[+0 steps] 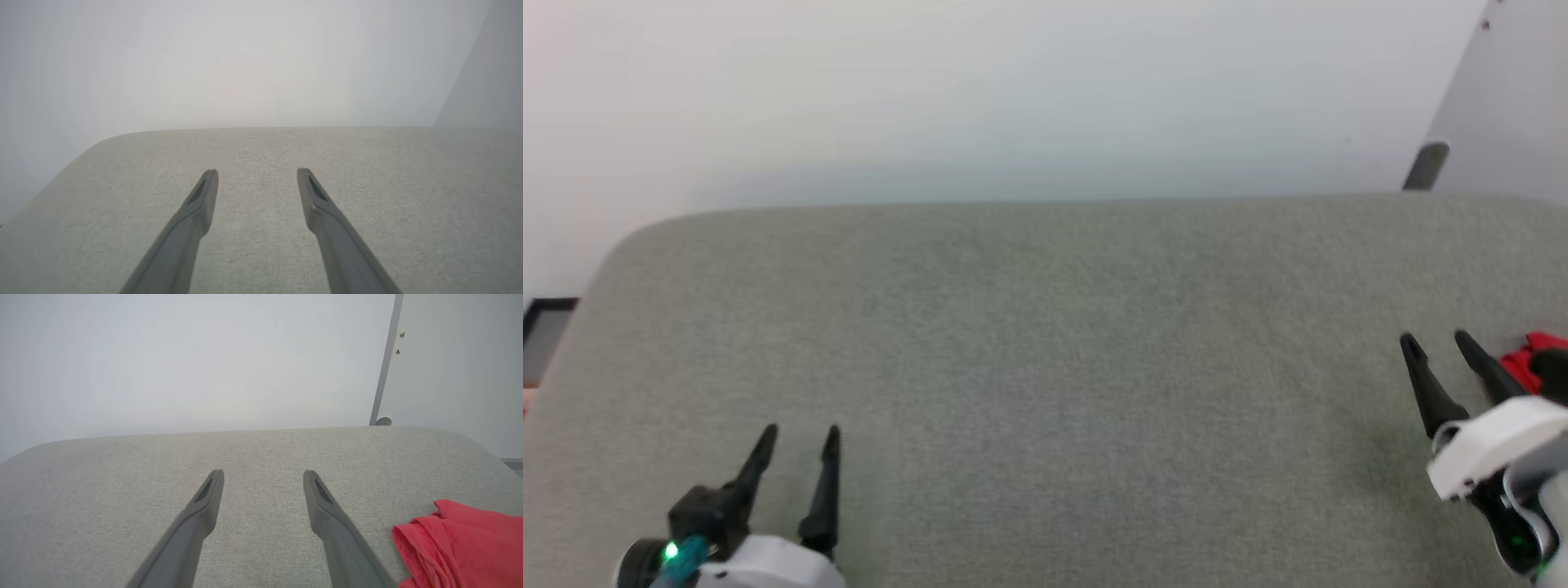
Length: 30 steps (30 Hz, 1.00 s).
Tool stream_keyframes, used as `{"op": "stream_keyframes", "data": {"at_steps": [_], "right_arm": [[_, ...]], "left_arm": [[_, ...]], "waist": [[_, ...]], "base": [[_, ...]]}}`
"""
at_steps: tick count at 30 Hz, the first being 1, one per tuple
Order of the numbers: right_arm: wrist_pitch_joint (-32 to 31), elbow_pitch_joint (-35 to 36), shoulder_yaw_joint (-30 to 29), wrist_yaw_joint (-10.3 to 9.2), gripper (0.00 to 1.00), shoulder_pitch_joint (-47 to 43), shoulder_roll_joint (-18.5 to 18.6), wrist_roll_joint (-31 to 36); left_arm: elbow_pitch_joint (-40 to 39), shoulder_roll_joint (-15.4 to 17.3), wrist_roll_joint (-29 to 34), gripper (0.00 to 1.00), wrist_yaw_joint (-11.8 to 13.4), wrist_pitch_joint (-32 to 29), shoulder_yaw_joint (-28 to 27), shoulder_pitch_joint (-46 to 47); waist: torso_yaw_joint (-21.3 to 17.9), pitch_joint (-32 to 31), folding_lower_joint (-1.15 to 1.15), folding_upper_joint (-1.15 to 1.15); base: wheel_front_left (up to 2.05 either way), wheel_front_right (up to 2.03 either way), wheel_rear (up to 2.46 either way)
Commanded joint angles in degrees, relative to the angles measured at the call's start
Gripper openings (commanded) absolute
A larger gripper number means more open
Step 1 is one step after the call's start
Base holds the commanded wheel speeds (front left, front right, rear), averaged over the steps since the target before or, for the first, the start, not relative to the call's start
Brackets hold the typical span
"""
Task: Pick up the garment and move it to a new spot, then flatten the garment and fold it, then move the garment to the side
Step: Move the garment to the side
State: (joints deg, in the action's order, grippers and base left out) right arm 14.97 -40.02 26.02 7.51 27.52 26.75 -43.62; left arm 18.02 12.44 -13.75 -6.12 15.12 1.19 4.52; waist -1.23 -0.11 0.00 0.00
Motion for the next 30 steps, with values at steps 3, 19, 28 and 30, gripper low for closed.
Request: {"op": "stream_keyframes", "data": {"at_steps": [3, 19, 28, 30], "right_arm": [[0.2, 3.4, -4.1, -0.04, 1.00, -4.3, -0.4, 3.5], [0.1, 17.9, -18.7, -0.04, 1.00, -19.9, -4.0, 12.1], [-2.0, 25.0, -23.7, -0.04, 1.00, -26.9, -7.7, 14.4], [-2.5, 26.5, -24.7, -0.04, 1.00, -28.4, -8.7, 15.0]], "left_arm": [[-1.0, -0.2, 0.2, 1.00, -0.5, 0.0, -1.6, -2.8], [-4.8, -1.9, 0.5, 1.00, -1.2, 0.0, -3.4, -7.5], [-6.2, -3.2, 0.3, 1.00, -1.3, 0.0, -3.6, -9.6], [-6.4, -3.5, 0.3, 1.00, -1.3, 0.0, -3.5, -10.1]], "waist": [[2.4, -3.3, 0.00, 0.00], [2.8, -5.1, 0.00, 0.00], [2.3, -5.6, 0.00, 0.00], [2.3, -5.7, 0.00, 0.00]], "base": [[0.00, 0.00, 0.00], [0.00, 0.00, 0.00], [0.00, 0.00, 0.00], [0.00, 0.00, 0.00]]}}
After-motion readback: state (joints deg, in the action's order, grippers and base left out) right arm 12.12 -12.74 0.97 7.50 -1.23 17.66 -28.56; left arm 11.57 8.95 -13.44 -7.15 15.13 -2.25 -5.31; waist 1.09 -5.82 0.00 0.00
